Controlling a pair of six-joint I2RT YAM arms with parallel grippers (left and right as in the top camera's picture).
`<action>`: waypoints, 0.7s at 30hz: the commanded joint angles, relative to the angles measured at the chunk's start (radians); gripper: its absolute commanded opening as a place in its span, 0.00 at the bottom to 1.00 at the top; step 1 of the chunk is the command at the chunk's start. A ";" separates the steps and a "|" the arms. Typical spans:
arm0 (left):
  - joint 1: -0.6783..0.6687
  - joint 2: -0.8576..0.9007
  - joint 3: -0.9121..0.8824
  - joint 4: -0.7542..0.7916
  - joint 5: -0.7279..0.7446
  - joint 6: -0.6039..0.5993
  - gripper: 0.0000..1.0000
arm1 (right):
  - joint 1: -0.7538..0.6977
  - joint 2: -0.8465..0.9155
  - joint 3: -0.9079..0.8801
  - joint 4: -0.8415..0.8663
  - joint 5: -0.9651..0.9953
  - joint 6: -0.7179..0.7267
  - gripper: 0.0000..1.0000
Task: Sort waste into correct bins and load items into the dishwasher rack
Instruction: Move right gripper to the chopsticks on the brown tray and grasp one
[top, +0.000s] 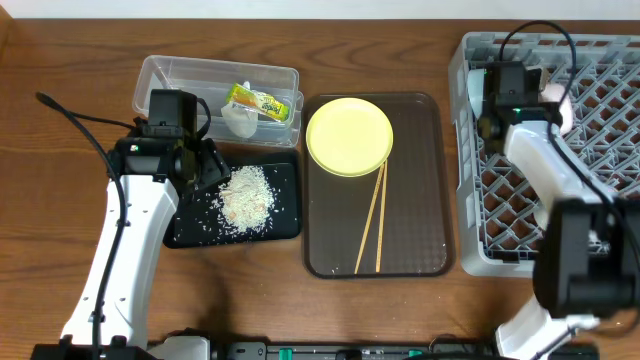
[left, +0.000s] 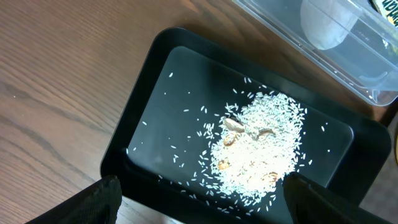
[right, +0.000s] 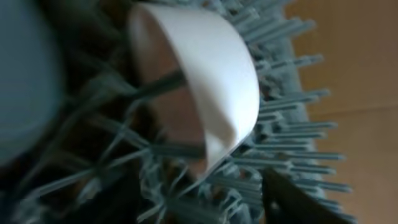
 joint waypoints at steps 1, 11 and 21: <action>0.004 0.007 -0.005 -0.003 -0.019 -0.010 0.86 | 0.024 -0.174 0.006 -0.062 -0.320 0.049 0.67; 0.004 0.007 -0.005 -0.011 -0.019 -0.010 0.86 | 0.192 -0.314 -0.011 -0.266 -0.970 0.221 0.65; 0.004 0.007 -0.005 -0.014 -0.019 -0.010 0.86 | 0.432 -0.174 -0.188 -0.254 -0.784 0.397 0.56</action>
